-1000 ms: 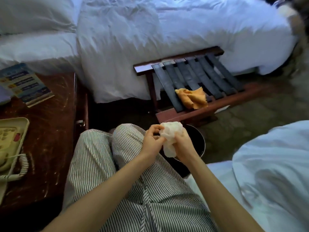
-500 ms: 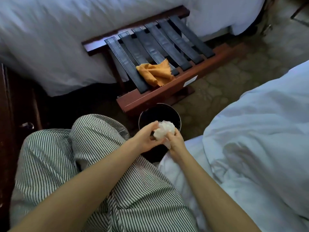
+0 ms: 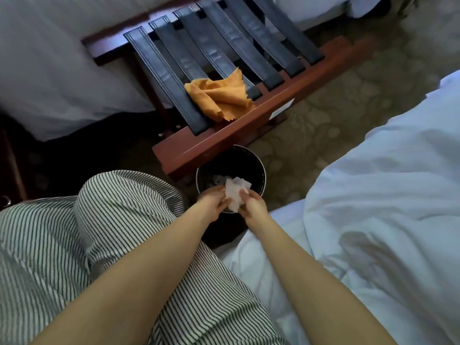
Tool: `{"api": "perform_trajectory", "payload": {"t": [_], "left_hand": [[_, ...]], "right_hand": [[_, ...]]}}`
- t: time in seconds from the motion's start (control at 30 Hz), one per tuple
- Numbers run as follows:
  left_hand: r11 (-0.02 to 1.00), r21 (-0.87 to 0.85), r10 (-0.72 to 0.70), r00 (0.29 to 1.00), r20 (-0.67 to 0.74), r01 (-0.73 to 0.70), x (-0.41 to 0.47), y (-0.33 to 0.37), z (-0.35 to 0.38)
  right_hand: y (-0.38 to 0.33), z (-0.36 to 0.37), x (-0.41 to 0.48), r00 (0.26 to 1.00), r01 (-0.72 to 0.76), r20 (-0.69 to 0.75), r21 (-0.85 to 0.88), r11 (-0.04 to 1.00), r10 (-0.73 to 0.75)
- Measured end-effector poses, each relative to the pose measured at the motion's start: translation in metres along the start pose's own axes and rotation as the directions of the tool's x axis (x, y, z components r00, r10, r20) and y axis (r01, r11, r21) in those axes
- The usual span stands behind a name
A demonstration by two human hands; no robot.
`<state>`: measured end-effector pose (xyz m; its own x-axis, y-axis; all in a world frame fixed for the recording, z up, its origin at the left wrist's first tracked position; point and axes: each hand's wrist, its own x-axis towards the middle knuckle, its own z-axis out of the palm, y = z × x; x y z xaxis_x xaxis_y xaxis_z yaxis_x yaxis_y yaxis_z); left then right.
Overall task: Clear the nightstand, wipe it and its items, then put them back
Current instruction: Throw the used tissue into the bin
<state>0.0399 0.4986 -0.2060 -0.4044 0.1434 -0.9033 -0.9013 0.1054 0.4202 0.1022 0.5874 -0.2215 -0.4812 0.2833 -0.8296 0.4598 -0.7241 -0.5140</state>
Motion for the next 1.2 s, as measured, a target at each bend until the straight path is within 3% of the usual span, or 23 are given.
{"api": "perform_trajectory", "payload": {"t": [0.3,0.4,0.5,0.7,0.9,1.07,1.2], "left_hand": [[0.967,-0.25,-0.06,0.998,-0.028,0.052,0.005,0.01,0.007],[0.996,-0.088,-0.027,0.999,-0.022,0.025,0.002,0.006,0.01],[0.99,-0.136,-0.05,0.996,-0.067,0.04,-0.004,0.005,0.008],[0.973,-0.228,-0.069,0.992,-0.105,0.043,-0.016,0.01,0.002],[0.986,-0.145,-0.088,0.996,-0.001,0.087,-0.041,0.017,0.01],[0.99,-0.125,-0.061,0.998,0.035,0.065,-0.068,0.02,0.007],[0.996,-0.073,0.052,0.995,0.084,-0.046,-0.095,0.033,-0.005]], "right_hand": [[0.005,-0.001,0.015,0.991,-0.136,-0.021,-0.094,0.986,0.135],[0.003,-0.001,0.015,0.99,-0.137,-0.049,-0.038,0.99,0.135],[0.004,0.0,0.016,0.991,-0.112,-0.08,-0.01,0.994,0.111],[0.004,0.005,0.008,0.971,0.119,-0.182,-0.197,0.973,-0.155],[0.003,0.016,-0.022,0.903,0.317,-0.136,-0.43,0.846,-0.407],[-0.001,0.025,-0.05,0.817,0.399,-0.129,-0.577,0.713,-0.562],[-0.011,0.041,-0.072,0.751,0.505,-0.047,-0.6,0.62,-0.658]]}}
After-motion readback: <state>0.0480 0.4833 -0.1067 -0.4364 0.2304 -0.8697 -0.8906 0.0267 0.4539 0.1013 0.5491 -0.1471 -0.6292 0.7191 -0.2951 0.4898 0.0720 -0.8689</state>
